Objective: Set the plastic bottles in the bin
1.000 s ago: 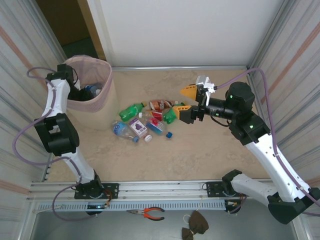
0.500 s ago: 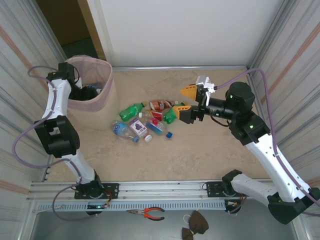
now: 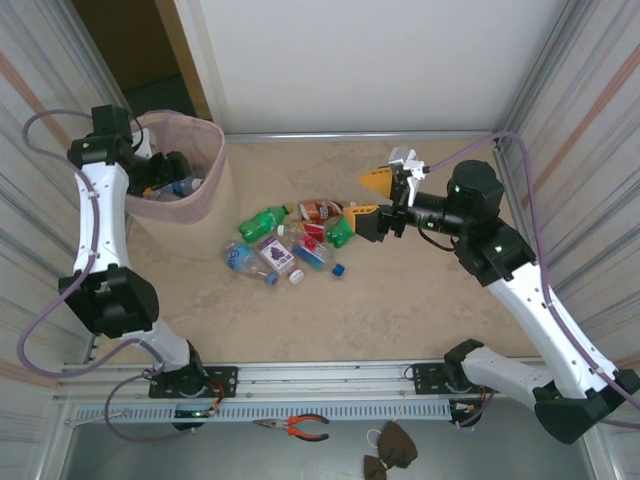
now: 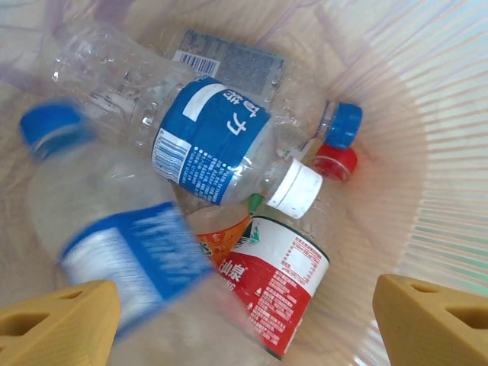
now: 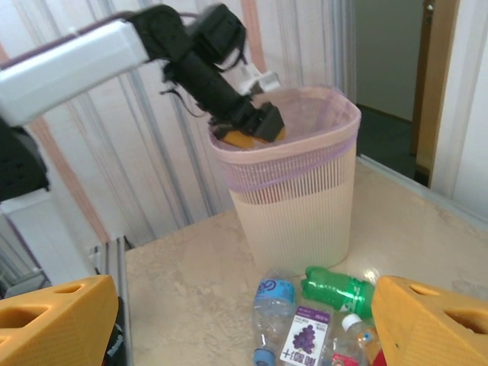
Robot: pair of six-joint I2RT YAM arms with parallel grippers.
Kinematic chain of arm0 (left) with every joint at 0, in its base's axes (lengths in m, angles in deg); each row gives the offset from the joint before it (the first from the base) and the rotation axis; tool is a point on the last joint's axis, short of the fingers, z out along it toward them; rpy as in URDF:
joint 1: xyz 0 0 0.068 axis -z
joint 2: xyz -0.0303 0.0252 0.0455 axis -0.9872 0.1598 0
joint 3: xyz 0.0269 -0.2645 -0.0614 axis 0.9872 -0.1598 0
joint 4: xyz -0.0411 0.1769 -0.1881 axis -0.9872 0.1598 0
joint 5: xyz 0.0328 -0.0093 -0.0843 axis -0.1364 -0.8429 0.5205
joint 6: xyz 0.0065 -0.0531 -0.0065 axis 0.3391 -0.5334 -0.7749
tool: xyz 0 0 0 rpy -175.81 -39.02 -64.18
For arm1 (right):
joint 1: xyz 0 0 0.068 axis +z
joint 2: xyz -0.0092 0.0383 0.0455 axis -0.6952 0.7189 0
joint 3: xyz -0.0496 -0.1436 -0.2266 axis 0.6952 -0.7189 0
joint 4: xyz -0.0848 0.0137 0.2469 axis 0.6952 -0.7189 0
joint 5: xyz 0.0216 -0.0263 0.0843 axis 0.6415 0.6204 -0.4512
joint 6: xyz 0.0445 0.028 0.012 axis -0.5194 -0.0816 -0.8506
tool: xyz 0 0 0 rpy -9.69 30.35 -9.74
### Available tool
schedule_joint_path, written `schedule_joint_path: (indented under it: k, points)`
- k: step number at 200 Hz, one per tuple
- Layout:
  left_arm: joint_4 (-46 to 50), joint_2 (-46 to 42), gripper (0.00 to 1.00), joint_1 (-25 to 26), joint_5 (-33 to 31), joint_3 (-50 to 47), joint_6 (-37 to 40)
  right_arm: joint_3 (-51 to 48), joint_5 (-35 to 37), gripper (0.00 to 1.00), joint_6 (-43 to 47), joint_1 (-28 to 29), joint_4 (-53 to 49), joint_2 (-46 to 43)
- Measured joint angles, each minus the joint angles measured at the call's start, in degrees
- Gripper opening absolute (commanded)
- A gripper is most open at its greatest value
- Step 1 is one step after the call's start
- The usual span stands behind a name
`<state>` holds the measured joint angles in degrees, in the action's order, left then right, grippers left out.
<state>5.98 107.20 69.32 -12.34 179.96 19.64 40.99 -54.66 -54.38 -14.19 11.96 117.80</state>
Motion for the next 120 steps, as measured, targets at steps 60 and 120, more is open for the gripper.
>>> schedule_joint_path:
  k: [60,120]
  points:
    - [-0.94,-3.98,0.85,0.0,3.13,-0.11,0.07,1.99,8.66,0.85,-8.61,-0.09,-3.48,7.04]
    - [-5.92,-11.87,0.85,-0.02,8.09,-3.58,0.52,6.47,18.78,0.82,-26.82,-3.96,-10.14,16.98]
